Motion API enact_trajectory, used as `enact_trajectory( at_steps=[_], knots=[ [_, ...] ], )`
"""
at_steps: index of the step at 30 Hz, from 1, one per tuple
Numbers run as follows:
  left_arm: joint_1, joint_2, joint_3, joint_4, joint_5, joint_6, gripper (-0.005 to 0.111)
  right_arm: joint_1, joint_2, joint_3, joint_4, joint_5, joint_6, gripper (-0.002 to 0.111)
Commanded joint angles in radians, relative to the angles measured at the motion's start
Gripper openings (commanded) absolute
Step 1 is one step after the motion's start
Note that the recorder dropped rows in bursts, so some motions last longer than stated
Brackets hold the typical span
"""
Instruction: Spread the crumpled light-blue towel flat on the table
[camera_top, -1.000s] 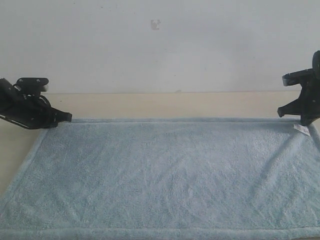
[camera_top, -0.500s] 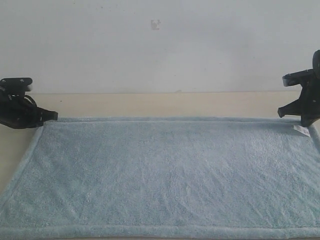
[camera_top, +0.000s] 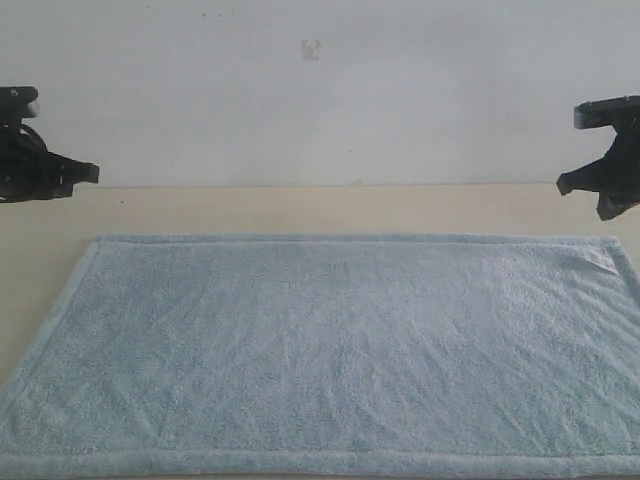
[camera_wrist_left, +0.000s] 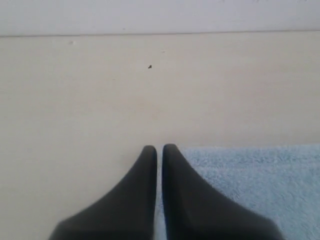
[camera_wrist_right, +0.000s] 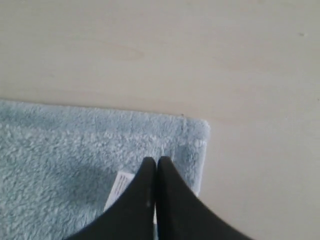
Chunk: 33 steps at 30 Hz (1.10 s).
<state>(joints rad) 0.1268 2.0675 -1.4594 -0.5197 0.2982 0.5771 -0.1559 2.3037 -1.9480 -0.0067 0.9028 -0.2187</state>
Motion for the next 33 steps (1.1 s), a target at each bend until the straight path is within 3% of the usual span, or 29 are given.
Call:
enact_trajectory(
  at_steps=[1, 11, 17, 28, 33],
  knots=[
    [-0.007, -0.095, 0.1, -0.023, 0.027, -0.007, 0.004, -0.004, -0.116, 0.146, 0.007, -0.042, -0.007, 0.0],
    [-0.007, -0.382, 0.459, -0.085, 0.015, -0.014, 0.004, -0.004, -0.518, 0.832, 0.007, -0.388, 0.059, 0.0],
    [-0.007, -0.519, 0.681, -0.108, 0.029, -0.044, 0.004, -0.004, -0.698, 1.149, 0.007, -0.527, 0.147, 0.0],
    [-0.007, -0.625, 0.827, -0.224, 0.088, -0.051, 0.004, -0.004, -0.791, 1.368, -0.031, -0.558, 0.247, 0.0],
    [-0.007, -0.625, 0.827, -0.236, 0.088, -0.051, 0.004, -0.004, -0.791, 1.394, -0.278, -0.506, 0.546, 0.0]
  ],
)
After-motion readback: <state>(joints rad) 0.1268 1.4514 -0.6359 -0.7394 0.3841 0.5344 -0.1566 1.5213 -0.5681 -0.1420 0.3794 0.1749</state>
